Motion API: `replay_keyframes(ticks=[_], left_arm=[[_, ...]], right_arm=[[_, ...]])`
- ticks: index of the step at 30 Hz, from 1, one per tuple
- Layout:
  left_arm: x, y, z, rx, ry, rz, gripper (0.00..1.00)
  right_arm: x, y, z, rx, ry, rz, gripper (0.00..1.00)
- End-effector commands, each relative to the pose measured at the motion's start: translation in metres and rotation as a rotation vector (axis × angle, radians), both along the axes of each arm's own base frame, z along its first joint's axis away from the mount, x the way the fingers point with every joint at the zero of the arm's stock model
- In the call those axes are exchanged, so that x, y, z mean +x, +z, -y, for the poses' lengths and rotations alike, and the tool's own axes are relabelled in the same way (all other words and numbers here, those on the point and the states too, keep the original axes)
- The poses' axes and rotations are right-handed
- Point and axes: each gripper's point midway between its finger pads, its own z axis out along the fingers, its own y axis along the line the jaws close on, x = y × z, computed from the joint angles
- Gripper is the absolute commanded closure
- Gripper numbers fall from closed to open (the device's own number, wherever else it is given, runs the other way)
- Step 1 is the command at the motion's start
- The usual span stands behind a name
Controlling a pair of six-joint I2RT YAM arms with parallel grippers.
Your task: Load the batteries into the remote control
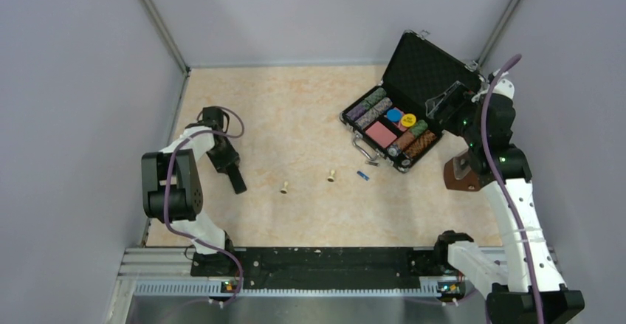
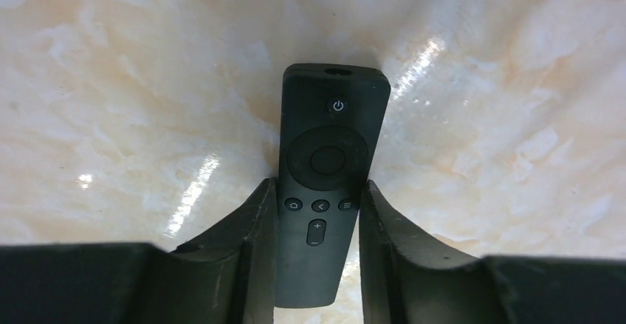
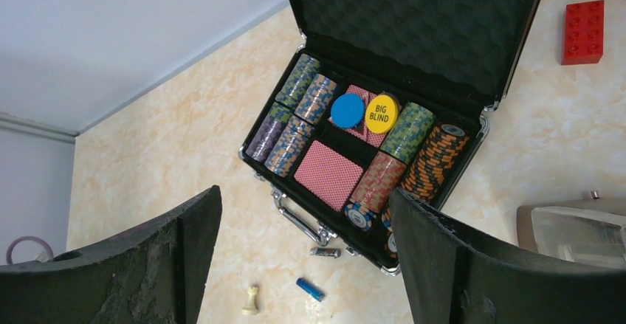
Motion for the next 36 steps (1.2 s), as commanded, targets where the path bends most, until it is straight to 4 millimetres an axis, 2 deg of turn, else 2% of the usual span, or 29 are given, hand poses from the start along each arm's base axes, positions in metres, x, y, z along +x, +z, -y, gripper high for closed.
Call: replay_keyframes(ticks=[1,3,5,8,10,12,15,18,20,22,25,27,31,34,36], left_arm=[[0.004,-0.004,0.037,-0.181,0.021,0.032,0.70],[0.004,-0.002,0.046,-0.196,0.011,0.050,0.71],[0.005,0.000,0.047,-0.175,-0.002,0.058,0.69],[0.002,0.000,0.039,-0.128,0.003,0.046,0.48],[-0.002,-0.002,0.035,-0.107,0.010,0.034,0.38],[-0.005,-0.004,0.032,-0.091,0.020,0.027,0.34],[-0.007,-0.008,0.035,-0.096,0.010,0.003,0.35],[-0.010,-0.012,0.034,-0.066,-0.010,-0.047,0.43],[-0.012,-0.014,0.033,-0.050,-0.021,-0.068,0.52],[-0.011,-0.013,0.033,-0.050,-0.025,-0.069,0.66],[-0.005,-0.005,0.048,-0.070,-0.074,-0.035,0.88],[0.002,0.008,0.060,-0.112,-0.107,0.011,1.00],[0.020,0.057,0.099,-0.278,-0.193,0.187,1.00],[0.030,0.117,0.142,-0.510,-0.284,0.389,1.00],[0.032,0.165,0.166,-0.640,-0.357,0.552,1.00]], right_arm=[[0.001,0.002,0.001,0.009,-0.008,0.015,0.18],[0.003,-0.005,-0.001,0.013,0.002,-0.004,0.20],[0.003,-0.011,-0.004,0.017,0.018,-0.021,0.21],[0.002,-0.020,-0.007,0.023,0.031,-0.046,0.21],[0.000,-0.025,-0.007,0.024,0.035,-0.057,0.21],[-0.001,-0.030,-0.008,0.025,0.035,-0.068,0.21],[-0.003,-0.033,-0.008,0.029,0.033,-0.076,0.21],[-0.005,-0.035,-0.008,0.036,0.030,-0.080,0.21],[-0.006,-0.035,-0.012,0.051,0.052,-0.082,0.22],[-0.006,-0.036,-0.016,0.061,0.068,-0.087,0.22],[-0.006,-0.038,-0.027,0.088,0.126,-0.098,0.23],[-0.005,-0.039,-0.039,0.115,0.189,-0.101,0.24],[-0.006,-0.028,-0.080,0.154,0.378,-0.046,0.29],[-0.013,-0.015,-0.124,0.145,0.534,0.013,0.29],[-0.025,-0.003,-0.164,0.139,0.666,0.052,0.28]])
